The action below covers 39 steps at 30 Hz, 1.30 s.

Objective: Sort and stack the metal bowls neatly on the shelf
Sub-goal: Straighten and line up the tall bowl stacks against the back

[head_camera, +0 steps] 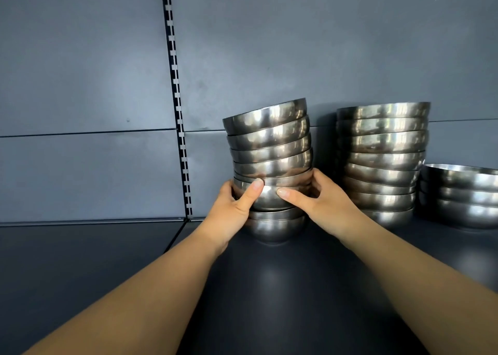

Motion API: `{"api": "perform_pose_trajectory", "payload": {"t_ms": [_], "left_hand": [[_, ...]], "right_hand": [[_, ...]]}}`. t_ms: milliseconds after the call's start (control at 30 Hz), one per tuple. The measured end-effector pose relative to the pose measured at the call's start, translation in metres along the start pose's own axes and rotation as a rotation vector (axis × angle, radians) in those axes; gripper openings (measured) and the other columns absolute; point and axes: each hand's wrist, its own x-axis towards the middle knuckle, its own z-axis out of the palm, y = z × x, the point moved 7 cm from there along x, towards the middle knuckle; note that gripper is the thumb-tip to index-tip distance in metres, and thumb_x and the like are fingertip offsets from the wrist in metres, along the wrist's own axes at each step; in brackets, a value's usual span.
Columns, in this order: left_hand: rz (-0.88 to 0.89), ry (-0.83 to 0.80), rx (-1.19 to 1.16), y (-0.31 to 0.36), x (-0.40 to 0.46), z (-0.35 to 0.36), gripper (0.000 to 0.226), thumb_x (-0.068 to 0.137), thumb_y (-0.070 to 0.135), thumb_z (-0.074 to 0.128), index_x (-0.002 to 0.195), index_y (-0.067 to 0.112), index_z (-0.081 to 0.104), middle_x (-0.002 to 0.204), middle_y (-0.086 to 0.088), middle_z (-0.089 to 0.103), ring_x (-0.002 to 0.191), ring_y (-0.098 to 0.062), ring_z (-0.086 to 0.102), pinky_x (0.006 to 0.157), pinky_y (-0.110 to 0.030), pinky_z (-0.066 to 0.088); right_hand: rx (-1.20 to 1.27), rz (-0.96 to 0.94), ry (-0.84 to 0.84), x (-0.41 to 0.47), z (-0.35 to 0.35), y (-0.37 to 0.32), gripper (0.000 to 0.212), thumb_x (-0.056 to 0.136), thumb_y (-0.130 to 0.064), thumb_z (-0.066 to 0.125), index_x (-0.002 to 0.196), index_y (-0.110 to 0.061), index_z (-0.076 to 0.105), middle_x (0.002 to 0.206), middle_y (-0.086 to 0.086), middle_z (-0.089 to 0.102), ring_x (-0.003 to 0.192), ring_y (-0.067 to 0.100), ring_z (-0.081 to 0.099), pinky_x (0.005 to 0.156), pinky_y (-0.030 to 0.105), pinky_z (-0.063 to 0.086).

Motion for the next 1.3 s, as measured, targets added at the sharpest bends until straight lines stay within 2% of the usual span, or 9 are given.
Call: {"api": "perform_pose_trajectory", "payload": {"t_ms": [200,433,600,700,833,933,1033,1200,1300], "left_hand": [[0.023,-0.007,0.004,-0.002,0.004,0.0,0.062,0.047,0.066,0.055,0.097,0.03,0.049,0.109,0.009,0.061,0.105,-0.008,0.057,0.091,-0.025,0.042],[0.037,0.003,0.008,-0.002,0.006,-0.002,0.087,0.044,0.068,0.056,0.117,0.022,0.046,0.116,0.006,0.06,0.108,-0.009,0.057,0.096,-0.028,0.042],[0.049,0.031,-0.013,0.003,0.007,-0.001,0.069,0.042,0.07,0.056,0.099,0.03,0.05,0.105,0.011,0.061,0.1,-0.005,0.059,0.081,-0.02,0.044],[0.048,0.05,0.029,0.006,0.011,0.0,0.059,0.052,0.076,0.063,0.091,0.034,0.048,0.108,0.009,0.06,0.112,-0.014,0.056,0.096,-0.03,0.042],[0.032,0.051,0.135,0.004,0.013,0.004,0.059,0.044,0.078,0.049,0.085,0.035,0.049,0.119,0.0,0.058,0.12,-0.018,0.049,0.108,-0.039,0.035],[0.019,0.016,0.16,0.0,0.014,0.003,0.061,0.05,0.082,0.058,0.087,0.034,0.051,0.113,0.004,0.061,0.117,-0.016,0.052,0.106,-0.035,0.037],[-0.01,-0.009,0.177,-0.008,0.014,0.0,0.065,0.044,0.075,0.049,0.087,0.026,0.053,0.1,0.009,0.061,0.107,-0.013,0.055,0.097,-0.028,0.039],[-0.002,-0.032,0.153,-0.013,0.017,-0.002,0.068,0.044,0.073,0.052,0.091,0.024,0.056,0.103,0.007,0.063,0.104,-0.01,0.056,0.096,-0.027,0.04],[0.004,-0.044,0.127,-0.01,0.017,-0.001,0.068,0.04,0.074,0.053,0.089,0.028,0.056,0.1,0.011,0.062,0.099,-0.004,0.056,0.085,-0.023,0.039]], "right_hand": [[-0.066,-0.052,0.008,0.0,0.0,-0.004,0.063,0.045,-0.062,0.072,0.103,-0.044,0.051,0.104,-0.018,0.066,0.103,0.001,0.059,0.097,0.033,0.045],[-0.115,-0.001,0.04,0.0,0.001,0.0,0.069,0.04,-0.073,0.066,0.1,-0.043,0.051,0.104,-0.02,0.065,0.109,0.006,0.056,0.105,0.043,0.035],[0.005,-0.014,0.02,-0.002,0.001,-0.005,0.065,0.05,-0.055,0.073,0.109,-0.035,0.053,0.104,-0.017,0.065,0.101,-0.003,0.058,0.092,0.026,0.045],[0.045,-0.04,0.02,0.0,-0.003,-0.008,0.061,0.054,-0.049,0.075,0.109,-0.032,0.054,0.103,-0.015,0.067,0.096,-0.005,0.06,0.085,0.021,0.045],[0.057,-0.038,0.027,0.002,-0.008,-0.006,0.068,0.05,-0.051,0.076,0.111,-0.031,0.054,0.105,-0.012,0.067,0.1,0.001,0.061,0.094,0.031,0.048],[0.028,-0.039,0.02,0.002,-0.009,-0.002,0.073,0.047,-0.054,0.076,0.112,-0.033,0.053,0.107,-0.012,0.067,0.102,0.002,0.06,0.097,0.033,0.046],[-0.034,-0.02,0.025,0.004,-0.008,0.0,0.095,0.043,-0.059,0.075,0.128,-0.031,0.043,0.118,-0.01,0.063,0.113,0.009,0.056,0.102,0.037,0.043],[-0.04,-0.066,0.013,0.004,-0.007,-0.001,0.074,0.045,-0.057,0.075,0.113,-0.041,0.049,0.108,-0.016,0.066,0.105,0.002,0.059,0.1,0.035,0.044],[-0.041,-0.07,0.02,0.005,-0.007,-0.002,0.087,0.044,-0.059,0.075,0.123,-0.039,0.044,0.115,-0.014,0.064,0.11,0.004,0.057,0.102,0.035,0.042]]}}
